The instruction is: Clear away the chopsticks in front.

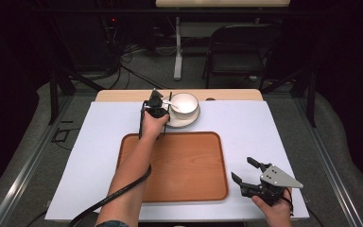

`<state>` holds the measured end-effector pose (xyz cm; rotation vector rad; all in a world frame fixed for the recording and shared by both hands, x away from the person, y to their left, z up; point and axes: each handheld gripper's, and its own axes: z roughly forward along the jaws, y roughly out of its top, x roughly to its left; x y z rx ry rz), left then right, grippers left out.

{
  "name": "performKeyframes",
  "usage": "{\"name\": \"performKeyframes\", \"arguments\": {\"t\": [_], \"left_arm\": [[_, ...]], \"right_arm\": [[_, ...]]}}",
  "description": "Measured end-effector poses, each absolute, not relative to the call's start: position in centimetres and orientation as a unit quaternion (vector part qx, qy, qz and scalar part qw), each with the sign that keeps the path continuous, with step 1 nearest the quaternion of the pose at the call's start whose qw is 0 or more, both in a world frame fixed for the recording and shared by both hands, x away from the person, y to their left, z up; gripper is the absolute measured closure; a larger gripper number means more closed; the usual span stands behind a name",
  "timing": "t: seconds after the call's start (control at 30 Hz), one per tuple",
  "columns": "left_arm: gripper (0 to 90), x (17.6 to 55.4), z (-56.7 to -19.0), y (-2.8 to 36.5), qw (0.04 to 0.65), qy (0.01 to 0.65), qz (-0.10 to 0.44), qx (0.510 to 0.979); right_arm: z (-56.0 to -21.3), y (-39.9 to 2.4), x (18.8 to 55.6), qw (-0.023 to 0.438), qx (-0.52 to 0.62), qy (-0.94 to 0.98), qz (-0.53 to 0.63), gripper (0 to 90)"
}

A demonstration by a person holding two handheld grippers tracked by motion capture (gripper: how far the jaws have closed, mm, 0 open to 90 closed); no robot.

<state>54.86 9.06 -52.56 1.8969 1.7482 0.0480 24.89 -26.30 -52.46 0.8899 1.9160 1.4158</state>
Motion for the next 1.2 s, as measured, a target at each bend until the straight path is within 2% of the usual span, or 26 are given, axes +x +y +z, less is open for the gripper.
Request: {"name": "performKeyframes", "arguments": {"t": [0.63,1.2], "left_arm": [[85.8,54.4,-50.3,13.2,0.306,0.673,0.023,0.673],[85.9,50.6,-47.9,18.6,0.318,0.668,0.026,0.672]], "right_arm": [[-52.5,-26.2,24.8,0.297,0.334,0.72,0.53,22.8],[-52.5,-26.0,25.0,0.295,0.335,0.722,0.529,22.8]]}}
